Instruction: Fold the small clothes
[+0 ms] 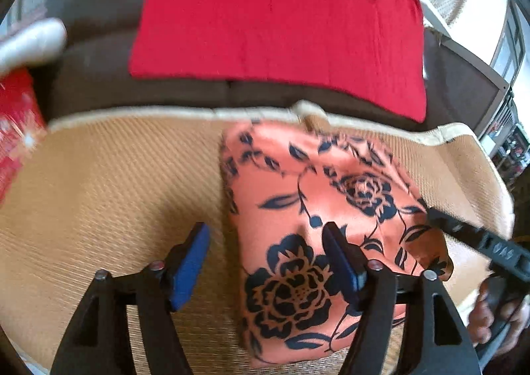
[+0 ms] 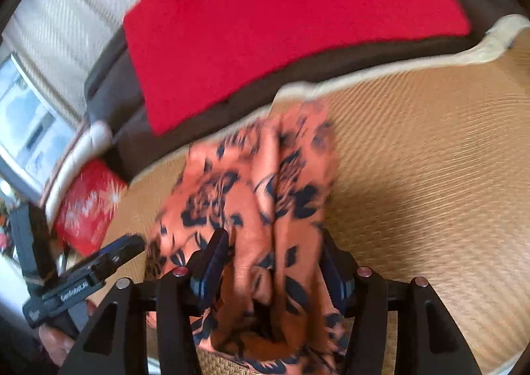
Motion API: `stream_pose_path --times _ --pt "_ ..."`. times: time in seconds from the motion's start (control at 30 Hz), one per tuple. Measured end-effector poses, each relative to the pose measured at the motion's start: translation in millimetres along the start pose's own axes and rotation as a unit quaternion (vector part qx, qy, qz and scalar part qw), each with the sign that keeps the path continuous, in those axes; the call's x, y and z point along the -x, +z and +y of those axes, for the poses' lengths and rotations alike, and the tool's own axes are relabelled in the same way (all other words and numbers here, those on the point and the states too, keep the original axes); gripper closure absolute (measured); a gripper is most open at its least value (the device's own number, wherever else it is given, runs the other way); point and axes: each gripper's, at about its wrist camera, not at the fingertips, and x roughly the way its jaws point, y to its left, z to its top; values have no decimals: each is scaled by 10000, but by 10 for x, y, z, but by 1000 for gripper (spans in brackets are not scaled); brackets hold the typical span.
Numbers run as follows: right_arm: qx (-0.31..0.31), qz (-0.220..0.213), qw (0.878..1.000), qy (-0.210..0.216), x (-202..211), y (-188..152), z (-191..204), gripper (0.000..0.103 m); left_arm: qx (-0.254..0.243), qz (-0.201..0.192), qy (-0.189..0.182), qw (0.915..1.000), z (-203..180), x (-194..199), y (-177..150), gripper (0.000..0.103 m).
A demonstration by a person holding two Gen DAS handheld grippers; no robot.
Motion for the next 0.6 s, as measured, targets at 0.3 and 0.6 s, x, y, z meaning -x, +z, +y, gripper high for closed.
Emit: stream_pose_path --times 0.3,0.6 --pt "619 -4 9978 233 -125 -37 380 65 -1133 329 982 9881 -164 -159 -400 26" --pt "532 138 9984 -114 76 -98 393 62 -971 -134 1353 9859 -205 422 -437 26"
